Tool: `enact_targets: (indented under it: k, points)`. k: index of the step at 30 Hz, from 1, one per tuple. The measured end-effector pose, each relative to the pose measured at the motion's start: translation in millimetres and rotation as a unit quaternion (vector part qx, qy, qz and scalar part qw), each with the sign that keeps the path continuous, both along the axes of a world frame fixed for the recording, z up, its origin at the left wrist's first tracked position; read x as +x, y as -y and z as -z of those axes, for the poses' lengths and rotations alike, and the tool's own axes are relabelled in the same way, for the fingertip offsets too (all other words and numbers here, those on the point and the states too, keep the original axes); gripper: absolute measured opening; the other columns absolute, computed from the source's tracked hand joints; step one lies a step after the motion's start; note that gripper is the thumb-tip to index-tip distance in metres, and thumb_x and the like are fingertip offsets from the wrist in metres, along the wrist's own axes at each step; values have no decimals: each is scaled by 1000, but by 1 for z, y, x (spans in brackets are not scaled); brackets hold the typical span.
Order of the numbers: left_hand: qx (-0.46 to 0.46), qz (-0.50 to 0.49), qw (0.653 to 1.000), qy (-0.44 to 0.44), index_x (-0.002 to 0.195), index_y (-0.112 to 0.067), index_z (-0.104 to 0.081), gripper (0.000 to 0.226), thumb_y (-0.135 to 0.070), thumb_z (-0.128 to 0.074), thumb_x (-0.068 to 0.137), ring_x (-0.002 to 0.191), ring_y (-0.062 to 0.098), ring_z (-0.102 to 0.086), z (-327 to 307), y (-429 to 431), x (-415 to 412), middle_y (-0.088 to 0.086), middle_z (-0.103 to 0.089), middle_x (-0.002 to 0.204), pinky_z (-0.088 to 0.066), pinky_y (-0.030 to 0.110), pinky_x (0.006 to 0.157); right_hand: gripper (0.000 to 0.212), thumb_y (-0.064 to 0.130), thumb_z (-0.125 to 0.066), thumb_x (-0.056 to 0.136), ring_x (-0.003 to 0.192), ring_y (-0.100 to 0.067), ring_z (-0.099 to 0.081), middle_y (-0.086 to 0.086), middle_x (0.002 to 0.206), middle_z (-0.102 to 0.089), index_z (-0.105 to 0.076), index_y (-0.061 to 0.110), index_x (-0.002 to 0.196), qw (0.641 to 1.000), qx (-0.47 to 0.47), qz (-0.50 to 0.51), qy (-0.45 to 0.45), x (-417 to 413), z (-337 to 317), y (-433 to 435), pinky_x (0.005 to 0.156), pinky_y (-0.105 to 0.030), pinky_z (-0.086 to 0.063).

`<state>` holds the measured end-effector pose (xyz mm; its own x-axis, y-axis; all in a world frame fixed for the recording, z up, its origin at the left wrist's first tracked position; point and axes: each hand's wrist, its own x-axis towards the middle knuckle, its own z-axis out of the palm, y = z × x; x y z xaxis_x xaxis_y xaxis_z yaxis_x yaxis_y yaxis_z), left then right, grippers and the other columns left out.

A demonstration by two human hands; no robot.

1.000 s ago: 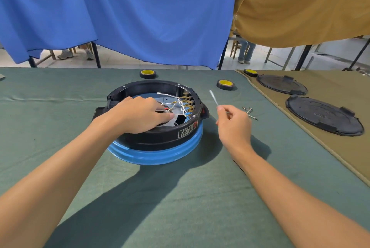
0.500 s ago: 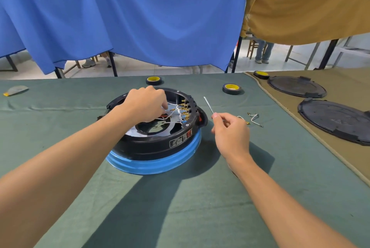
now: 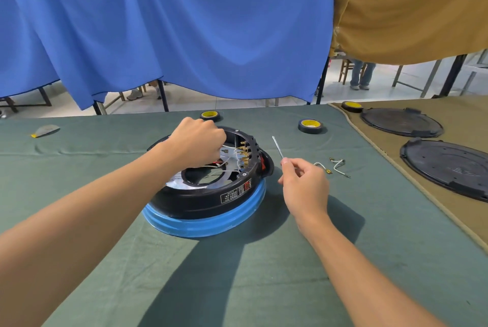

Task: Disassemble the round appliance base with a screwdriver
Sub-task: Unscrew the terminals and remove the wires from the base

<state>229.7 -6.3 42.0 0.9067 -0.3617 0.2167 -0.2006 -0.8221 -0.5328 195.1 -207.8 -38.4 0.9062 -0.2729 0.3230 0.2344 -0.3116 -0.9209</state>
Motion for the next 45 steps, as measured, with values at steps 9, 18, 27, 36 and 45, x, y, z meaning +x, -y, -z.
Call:
enact_targets:
  k: [9, 18, 27, 36, 45]
  points:
    - [-78, 27, 996, 36, 86, -21, -67, 14, -22, -53, 85, 80, 29, -60, -58, 15, -17, 2, -65, 86, -40, 32, 62, 22, 37, -58, 93, 59, -10, -51, 10, 60, -56, -64, 20, 80, 994, 111, 11, 3, -6, -4, 1, 63, -30, -43]
    - [-632, -20, 766, -115, 74, -5, -75, 19, -20, -66, 80, 51, 7, -54, -63, 90, -15, 1, -74, 69, -38, 19, 49, 19, 32, -65, 89, 52, -4, -49, 1, 76, -71, -58, 26, 105, 968, 249, -9, 26, -18, -14, 8, 58, -25, -41]
    - [-772, -112, 616, -114, 87, -2, -70, 14, -11, -63, 79, 50, 9, -56, -31, 128, 6, 3, -70, 69, -32, 17, 41, 16, 24, -69, 86, 49, -2, -55, 6, 65, -71, -62, 31, 98, 972, 233, -36, 13, -8, -18, 31, 53, -19, -40]
    - [-489, -54, 868, -72, 103, -11, -68, 33, -40, -54, 94, 93, 28, -61, -7, 101, 11, 6, -68, 99, -52, 37, 85, 6, 22, -65, 89, 84, -21, -62, -1, 77, -71, -64, 23, 83, 996, 14, 48, -67, 18, -5, 47, 74, -35, -50]
    - [-263, 50, 939, -218, 151, -26, -30, 90, -77, -15, 79, 147, 11, -15, 3, 41, -18, -10, -21, 160, -13, 39, 118, 21, 35, -60, 91, 86, -28, -51, -7, 85, -66, -65, 15, 90, 985, -137, 71, -83, 15, -6, 39, 65, -33, -35]
